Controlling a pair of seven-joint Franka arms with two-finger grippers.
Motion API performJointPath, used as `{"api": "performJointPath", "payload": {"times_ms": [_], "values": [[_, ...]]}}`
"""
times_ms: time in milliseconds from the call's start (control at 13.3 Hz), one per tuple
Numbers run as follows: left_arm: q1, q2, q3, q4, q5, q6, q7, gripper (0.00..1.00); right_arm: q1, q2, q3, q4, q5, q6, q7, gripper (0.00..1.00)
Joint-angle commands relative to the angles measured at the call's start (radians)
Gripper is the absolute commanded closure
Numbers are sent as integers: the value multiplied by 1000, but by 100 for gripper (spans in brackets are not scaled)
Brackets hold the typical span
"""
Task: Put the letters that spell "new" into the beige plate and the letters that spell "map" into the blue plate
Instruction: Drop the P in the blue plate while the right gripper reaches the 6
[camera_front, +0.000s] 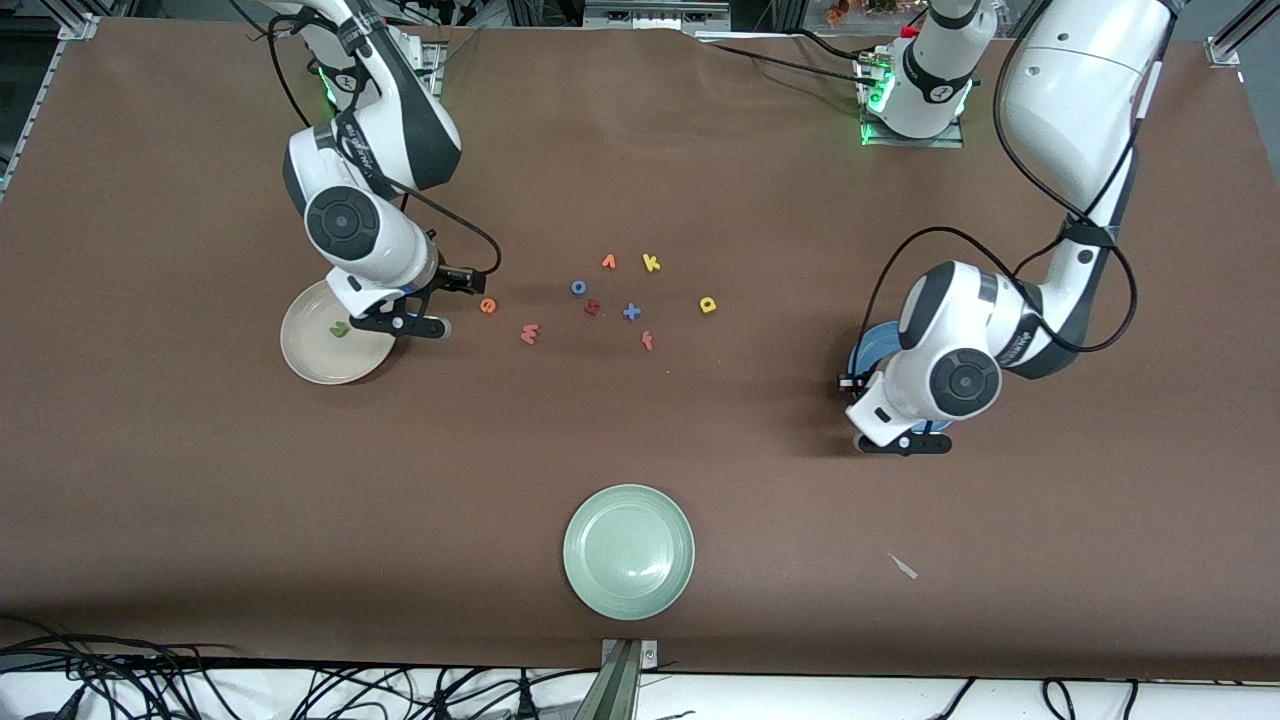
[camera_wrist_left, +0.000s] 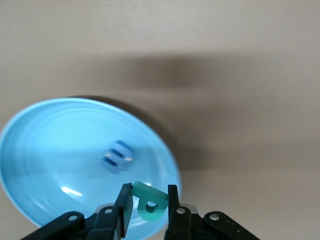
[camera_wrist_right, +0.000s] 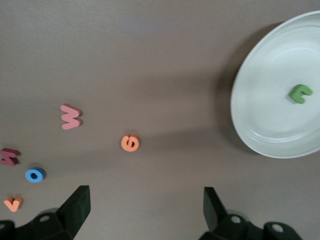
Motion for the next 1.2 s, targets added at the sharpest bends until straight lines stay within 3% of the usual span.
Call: {"api": "performJointPath", "payload": {"times_ms": [0,150,301,451,526,827,1128], "values": [[34,-12,-6,-53,36,14,98,84,-5,-76,18,-160,10,152,17,0],[34,-11,-6,-64,36,23,104,81,-5,-61,29,-200,10,253,19,0],[33,-5,-5,-65,36,24,104,62,-5,-24,29,-206,10,312,31,0],[34,-8,-5,-61,48,21,104,7,-5,21,29,-206,11,365,37,0],[33,-12,-5,-55,50,14,104,1,-5,49,29,-206,10,391,40,0],[14,-43,-17,-39,39,-31,78,0,8,92,35,-208,10,445,53,0],[17,-91,-115,-50,34,-63,-68,0,31,106,37,-256,7,552,53,0]]}}
